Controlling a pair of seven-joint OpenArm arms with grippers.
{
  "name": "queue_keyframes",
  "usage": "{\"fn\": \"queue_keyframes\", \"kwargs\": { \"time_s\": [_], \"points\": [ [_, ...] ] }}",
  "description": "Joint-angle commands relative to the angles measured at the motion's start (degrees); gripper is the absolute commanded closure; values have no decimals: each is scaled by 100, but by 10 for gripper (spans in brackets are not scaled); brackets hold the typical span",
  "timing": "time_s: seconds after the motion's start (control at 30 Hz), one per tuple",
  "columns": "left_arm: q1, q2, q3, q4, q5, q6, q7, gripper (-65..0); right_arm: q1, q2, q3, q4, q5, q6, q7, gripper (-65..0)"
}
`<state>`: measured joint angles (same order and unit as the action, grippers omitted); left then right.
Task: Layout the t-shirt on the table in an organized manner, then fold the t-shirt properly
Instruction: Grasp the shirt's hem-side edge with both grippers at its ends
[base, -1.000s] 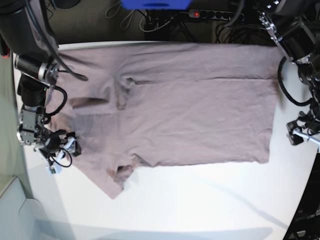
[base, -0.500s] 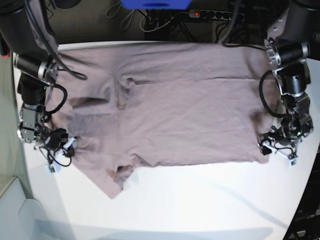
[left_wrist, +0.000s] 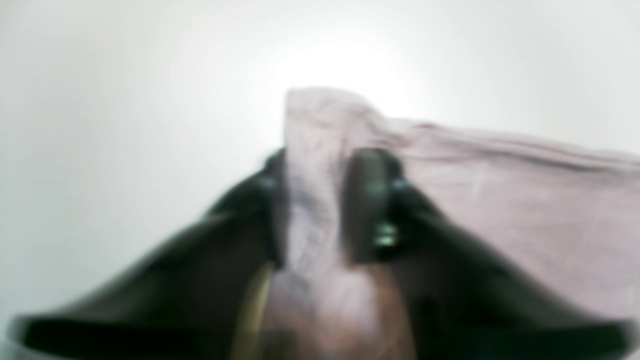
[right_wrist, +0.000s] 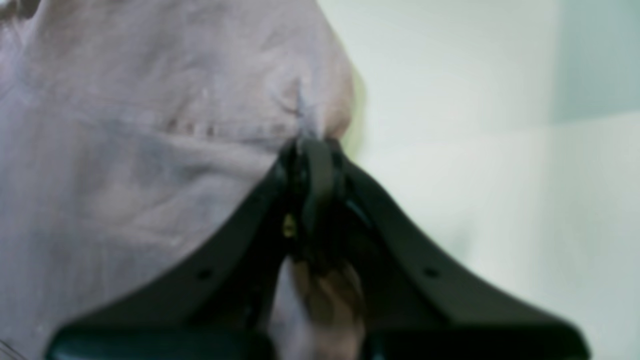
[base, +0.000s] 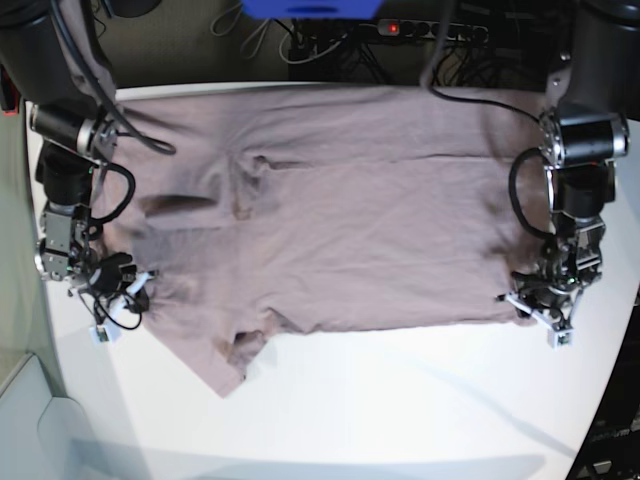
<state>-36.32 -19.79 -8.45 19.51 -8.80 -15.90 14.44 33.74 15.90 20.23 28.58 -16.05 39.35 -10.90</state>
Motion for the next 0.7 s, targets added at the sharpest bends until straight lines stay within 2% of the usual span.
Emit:
{"fn": "queue_keyframes", "kwargs": {
  "time_s": [0.0,0.03,0.07,0.2,0.37,0.53,0.67],
  "points": [
    [32,49,-4,-30,31,-129,345,-73,-2,23,-14,-31,-280,65,-462,0],
    [40,49,-4,-21,31,-102,337,-16,7,23,-5,-31,-280,65,-444,0],
    [40,49,-4,-21,23,-93,363,0,15,23,12,-31,-280,65,-427,0],
    [58,49,-4,445,23,-129,407,0,-2,14,39,347,-254,65,-427,0],
    [304,41,-4,1640,14,-129,1181,0,-284,-126,30,1437,-254,65,-576,0],
    [612,49,-39,2625,14,-129,1567,0,-538,-162,39,2289,-113,65,-805,0],
    [1069,146,-795,3399,14,-146,1875,0,-873,-100,30,2949,247,65,-1121,0]
  ]
}}
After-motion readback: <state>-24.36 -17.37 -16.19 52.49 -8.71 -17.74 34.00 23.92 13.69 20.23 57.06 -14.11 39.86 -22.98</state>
